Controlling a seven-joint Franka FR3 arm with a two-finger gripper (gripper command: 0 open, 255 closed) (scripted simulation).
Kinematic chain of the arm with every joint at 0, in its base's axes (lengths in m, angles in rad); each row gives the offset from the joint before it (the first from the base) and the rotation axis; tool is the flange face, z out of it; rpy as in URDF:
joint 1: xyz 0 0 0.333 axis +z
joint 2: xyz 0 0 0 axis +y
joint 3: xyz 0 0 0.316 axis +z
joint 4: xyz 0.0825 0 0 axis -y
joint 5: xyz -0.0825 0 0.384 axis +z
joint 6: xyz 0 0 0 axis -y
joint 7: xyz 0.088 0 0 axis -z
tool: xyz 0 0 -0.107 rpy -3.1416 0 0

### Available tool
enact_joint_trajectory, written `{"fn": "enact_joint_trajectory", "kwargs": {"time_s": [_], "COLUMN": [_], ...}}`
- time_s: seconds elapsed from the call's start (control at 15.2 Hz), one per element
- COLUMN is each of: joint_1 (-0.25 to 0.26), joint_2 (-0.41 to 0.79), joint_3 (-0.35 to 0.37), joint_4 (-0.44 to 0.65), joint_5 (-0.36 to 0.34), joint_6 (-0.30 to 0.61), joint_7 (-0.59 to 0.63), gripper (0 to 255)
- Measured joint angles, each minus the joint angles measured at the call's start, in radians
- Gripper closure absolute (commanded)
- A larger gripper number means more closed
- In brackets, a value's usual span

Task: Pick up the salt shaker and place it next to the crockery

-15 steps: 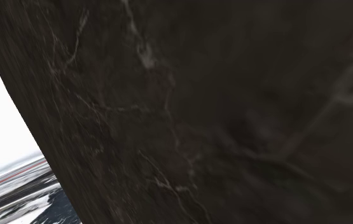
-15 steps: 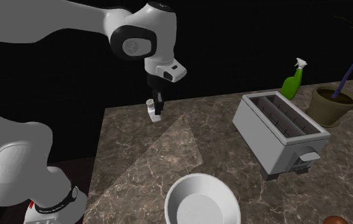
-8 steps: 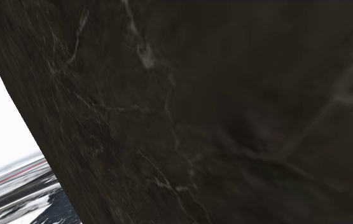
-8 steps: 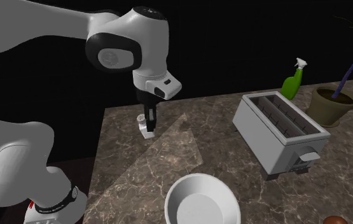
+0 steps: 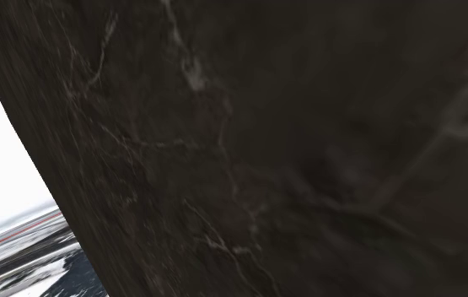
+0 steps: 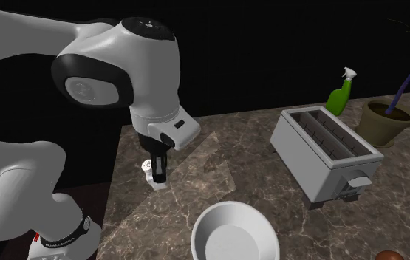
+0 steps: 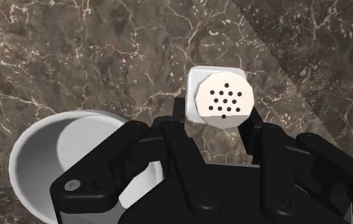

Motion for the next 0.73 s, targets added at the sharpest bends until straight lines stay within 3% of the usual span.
{"fn": "enact_joint_trajectory", "kwargs": {"time_s": [0.4, 0.73], "joint_1": [-0.076, -0.091], "joint_2": [-0.046, -0.046], "joint_3": [-0.126, -0.154], "joint_4": [-0.01, -0.062], "joint_5": [-0.103, -0.127], "joint_6": [-0.041, 0.011], "joint_7": [-0.146, -0.175], "gripper": [255, 255]}}
